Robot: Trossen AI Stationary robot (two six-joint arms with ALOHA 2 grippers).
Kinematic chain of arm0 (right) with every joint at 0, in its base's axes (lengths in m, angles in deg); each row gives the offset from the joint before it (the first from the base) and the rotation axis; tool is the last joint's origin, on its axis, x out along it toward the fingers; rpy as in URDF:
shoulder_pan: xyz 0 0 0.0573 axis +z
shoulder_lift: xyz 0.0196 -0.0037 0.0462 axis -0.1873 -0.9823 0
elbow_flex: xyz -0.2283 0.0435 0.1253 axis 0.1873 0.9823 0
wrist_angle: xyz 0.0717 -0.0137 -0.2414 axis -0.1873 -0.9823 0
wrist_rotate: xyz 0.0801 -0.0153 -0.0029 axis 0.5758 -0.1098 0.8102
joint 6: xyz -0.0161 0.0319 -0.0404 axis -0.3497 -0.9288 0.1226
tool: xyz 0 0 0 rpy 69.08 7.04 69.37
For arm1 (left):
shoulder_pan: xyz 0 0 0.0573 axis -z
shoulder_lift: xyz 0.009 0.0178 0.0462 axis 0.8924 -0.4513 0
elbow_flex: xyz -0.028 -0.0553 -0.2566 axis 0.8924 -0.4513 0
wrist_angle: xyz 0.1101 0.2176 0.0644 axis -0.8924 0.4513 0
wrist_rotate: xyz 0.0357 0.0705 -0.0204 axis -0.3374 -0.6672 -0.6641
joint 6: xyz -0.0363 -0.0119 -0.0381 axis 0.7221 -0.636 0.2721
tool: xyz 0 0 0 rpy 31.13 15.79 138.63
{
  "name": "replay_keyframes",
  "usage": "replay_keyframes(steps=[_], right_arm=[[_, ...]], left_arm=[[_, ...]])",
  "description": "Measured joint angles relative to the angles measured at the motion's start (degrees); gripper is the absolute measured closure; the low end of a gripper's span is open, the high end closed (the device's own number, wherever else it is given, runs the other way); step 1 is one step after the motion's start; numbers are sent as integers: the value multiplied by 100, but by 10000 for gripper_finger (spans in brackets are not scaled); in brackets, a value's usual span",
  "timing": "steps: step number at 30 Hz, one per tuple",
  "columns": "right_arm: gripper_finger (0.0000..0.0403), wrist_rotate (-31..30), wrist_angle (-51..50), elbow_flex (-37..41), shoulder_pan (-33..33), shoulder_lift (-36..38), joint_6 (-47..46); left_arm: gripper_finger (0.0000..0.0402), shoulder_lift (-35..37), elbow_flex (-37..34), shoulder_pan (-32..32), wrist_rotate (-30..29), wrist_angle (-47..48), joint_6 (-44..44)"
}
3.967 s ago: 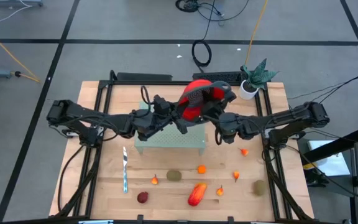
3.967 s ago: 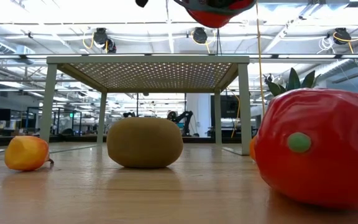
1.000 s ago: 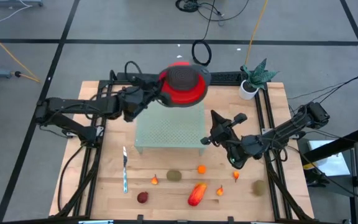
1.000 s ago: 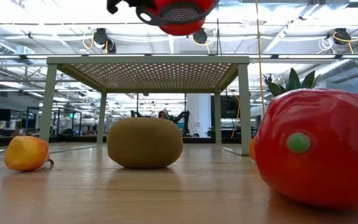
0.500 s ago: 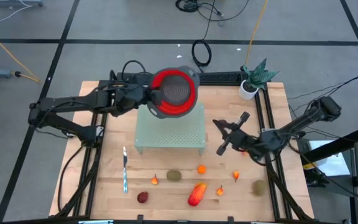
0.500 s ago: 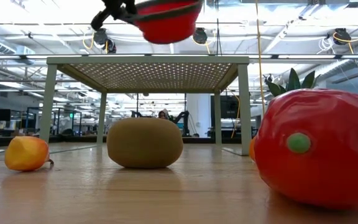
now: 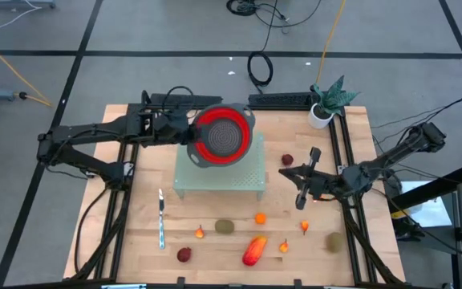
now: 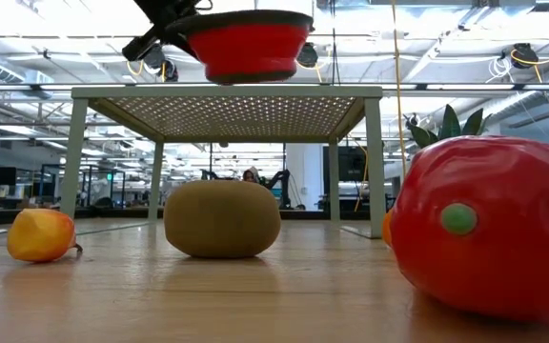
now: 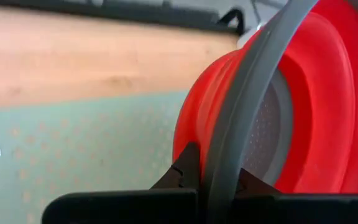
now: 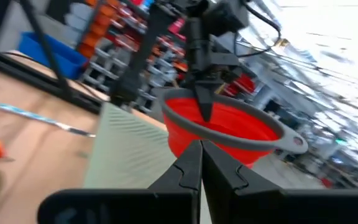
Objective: Pick & Place Fruit
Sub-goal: Put the strainer bowl on the shelf
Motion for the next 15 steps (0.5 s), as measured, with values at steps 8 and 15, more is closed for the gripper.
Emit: replay_keyframes(steps=[8,15], right_arm=[[403,1002,-679,462,0,887,-294],[403,1842,-1480,649,0,1404,-734]], left_arm=[[401,2,0,95,524,239,577],[401,2,0,251,882,685,1058]])
